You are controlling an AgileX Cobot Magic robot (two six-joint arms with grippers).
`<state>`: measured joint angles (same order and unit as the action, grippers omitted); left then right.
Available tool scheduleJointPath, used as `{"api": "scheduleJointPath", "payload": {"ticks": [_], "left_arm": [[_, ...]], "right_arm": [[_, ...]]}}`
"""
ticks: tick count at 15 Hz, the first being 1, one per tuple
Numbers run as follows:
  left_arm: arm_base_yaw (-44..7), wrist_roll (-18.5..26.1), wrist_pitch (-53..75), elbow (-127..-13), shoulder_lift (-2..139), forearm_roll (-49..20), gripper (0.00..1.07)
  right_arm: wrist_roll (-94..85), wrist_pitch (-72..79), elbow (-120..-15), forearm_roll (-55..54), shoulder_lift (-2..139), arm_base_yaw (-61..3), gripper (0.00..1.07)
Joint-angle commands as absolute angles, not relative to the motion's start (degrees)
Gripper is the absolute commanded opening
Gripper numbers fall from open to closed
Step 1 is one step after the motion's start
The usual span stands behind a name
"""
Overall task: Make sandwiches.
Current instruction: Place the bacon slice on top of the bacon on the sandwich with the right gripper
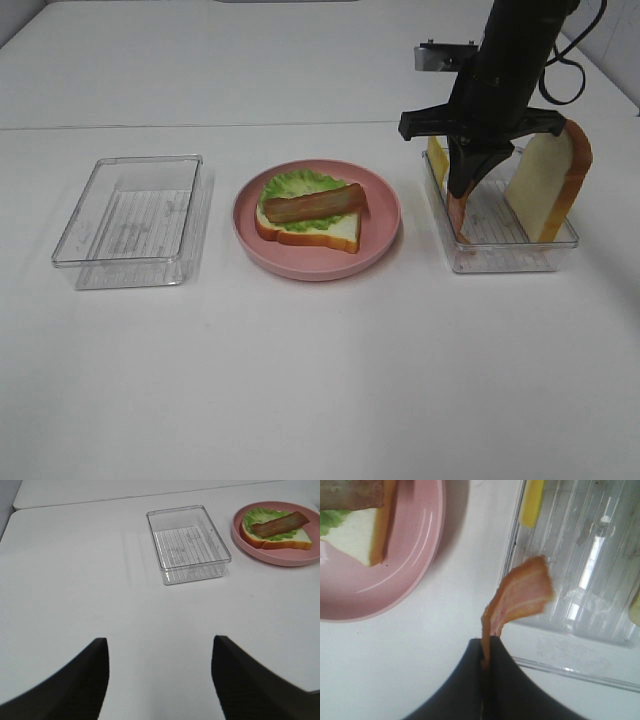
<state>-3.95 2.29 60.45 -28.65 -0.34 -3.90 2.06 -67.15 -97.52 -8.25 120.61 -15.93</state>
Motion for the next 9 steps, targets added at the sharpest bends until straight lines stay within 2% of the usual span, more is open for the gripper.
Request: {"api": "scheduleJointPath", "payload": {"ticks": [1,5,9], "left_arm": [[-3.8,1.9,59.9,-28.5,-1.5,-4.0,0.58],[-3.8,1.9,59.9,-28.5,-1.5,-4.0,0.58],[-3.8,1.9,59.9,-28.5,-1.5,-4.0,0.58]], "right_arm": [[2.6,-70.0,-97.7,-8.4,117.2,-16.0,0.0],[0.0,-71.3,-97.7,-17.2,112.6,-16.0,0.0],[-8.5,-69.2,-97.7,-37.9,112.2,-16.4,0.0]]}}
